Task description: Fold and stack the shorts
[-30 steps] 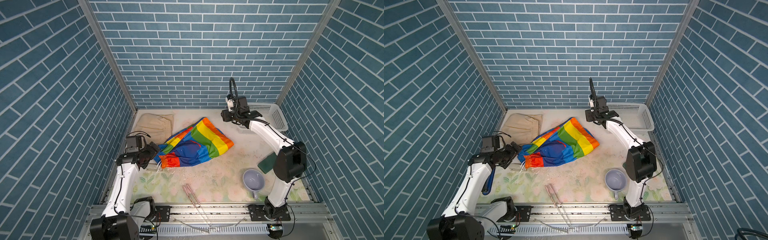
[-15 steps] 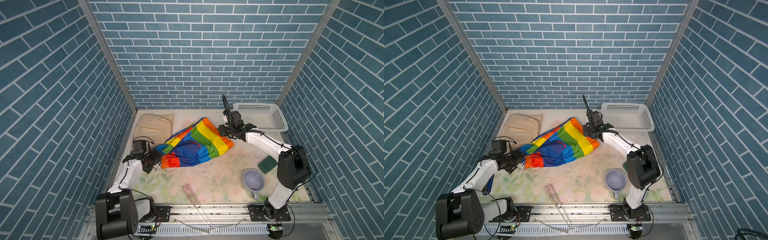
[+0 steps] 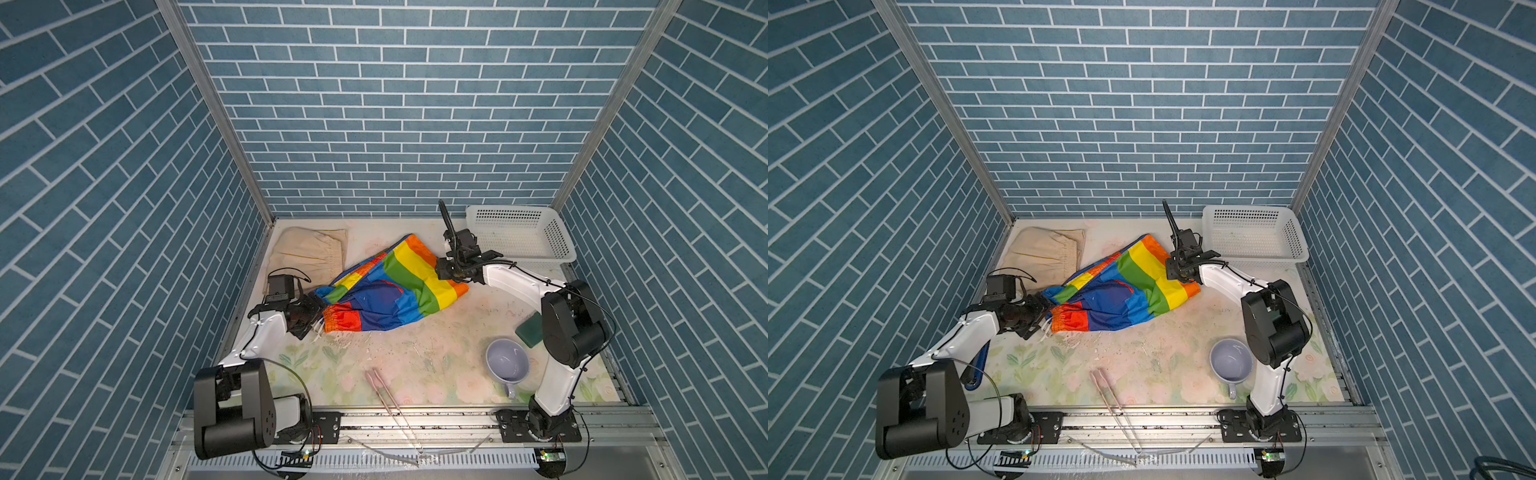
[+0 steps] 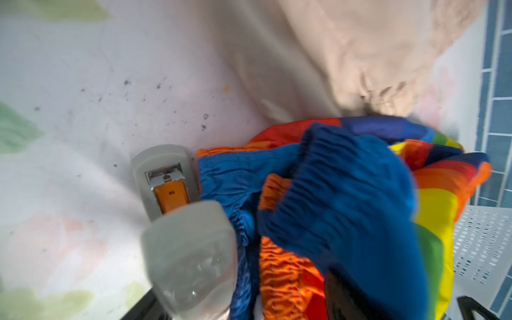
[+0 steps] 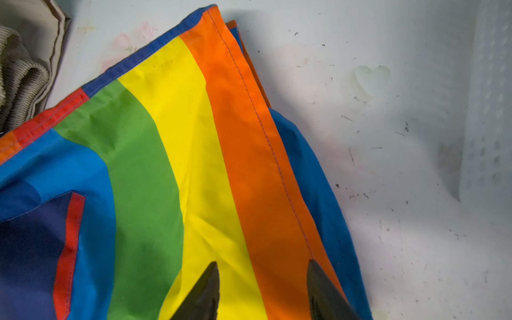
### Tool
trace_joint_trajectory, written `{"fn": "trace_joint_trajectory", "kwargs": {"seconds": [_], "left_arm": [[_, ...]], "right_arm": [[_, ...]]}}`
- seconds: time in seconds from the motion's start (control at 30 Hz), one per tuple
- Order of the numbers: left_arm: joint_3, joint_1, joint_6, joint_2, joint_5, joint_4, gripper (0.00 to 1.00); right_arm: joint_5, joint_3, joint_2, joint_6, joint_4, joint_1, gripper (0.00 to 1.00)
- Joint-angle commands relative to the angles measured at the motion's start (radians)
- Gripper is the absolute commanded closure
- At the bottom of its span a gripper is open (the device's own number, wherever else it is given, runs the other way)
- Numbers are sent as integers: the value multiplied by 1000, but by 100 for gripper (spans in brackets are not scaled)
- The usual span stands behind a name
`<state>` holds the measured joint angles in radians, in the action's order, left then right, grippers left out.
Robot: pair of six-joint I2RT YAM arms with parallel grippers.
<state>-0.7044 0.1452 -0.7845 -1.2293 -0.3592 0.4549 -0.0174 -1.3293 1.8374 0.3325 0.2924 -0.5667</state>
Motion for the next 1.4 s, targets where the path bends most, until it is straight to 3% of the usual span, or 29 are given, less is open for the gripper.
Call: {"fn": "trace_joint_trajectory", "kwargs": {"seconds": [0.0,0.17,0.27,0.4,0.5,0.7,0.97,1.3,1.37], "left_arm": [[-54,-5,32,86,8,96,16],[-70,-4,43,150,26,167,16],[-63,-3,42,162,35,177,16],[-59,-4,36,156,40,170,16],[-53,-4,25,146,42,160,16],[-11,-8,-11,61,19,38,20],[-29,-74,-44,-126,12,-112,27],[-75,-174,-81,-350,10,-253,56],[-106,-202,-88,-391,6,-268,58]], "right_arm": [[-50,-49,-20,-53,-14,-66,47],[-50,49,-100,-208,-196,-173,45],[70,94,-128,-336,-288,-241,43],[122,93,-104,-525,-313,-355,38],[177,74,-54,-593,-334,-410,38],[306,2,47,-601,-315,-473,44],[336,-19,116,-618,-325,-524,42],[228,-11,139,-540,-421,-499,43],[235,12,125,-499,-455,-473,43]]}}
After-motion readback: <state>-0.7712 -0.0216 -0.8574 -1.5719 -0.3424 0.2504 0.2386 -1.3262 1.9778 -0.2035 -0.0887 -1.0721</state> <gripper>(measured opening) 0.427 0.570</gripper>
